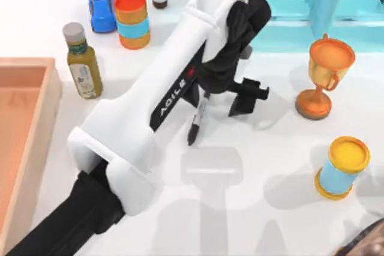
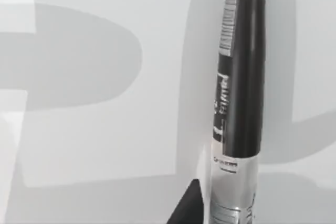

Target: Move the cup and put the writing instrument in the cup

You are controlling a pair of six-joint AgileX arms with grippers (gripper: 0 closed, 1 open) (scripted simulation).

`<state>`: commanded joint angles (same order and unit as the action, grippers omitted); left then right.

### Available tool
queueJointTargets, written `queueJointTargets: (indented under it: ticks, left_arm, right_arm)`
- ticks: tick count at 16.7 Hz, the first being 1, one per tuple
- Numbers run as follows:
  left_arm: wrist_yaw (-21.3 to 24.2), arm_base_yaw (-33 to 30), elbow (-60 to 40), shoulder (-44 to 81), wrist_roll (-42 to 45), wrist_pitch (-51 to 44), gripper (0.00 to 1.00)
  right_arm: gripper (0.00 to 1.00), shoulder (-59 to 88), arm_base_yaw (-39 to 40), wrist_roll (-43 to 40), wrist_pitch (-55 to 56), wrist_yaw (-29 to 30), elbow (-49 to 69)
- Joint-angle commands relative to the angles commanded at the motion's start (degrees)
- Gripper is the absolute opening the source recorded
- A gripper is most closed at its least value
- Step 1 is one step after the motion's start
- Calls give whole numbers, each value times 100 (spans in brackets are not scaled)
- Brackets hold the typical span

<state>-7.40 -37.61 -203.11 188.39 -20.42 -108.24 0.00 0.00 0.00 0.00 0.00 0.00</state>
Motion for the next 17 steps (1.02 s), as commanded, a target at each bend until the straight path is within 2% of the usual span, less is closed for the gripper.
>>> queueJointTargets:
  ticks: [4,5,12,13,17]
  left_arm:
    - [0,0,0,0,0,0,2]
    - [0,0,0,0,0,0,0]
    - [0,0,0,0,0,0,0]
    - [278,-143,-21,-352,-162,424,0]
    - [272,-153,193,-490,-195,497,0]
  right_arm:
    - [100,0,0,0,0,0,0]
    - [100,0,0,0,0,0,0]
    - [100,0,0,0,0,0,0]
    - [100,0,0,0,0,0,0]
    - [100,0,0,0,0,0,0]
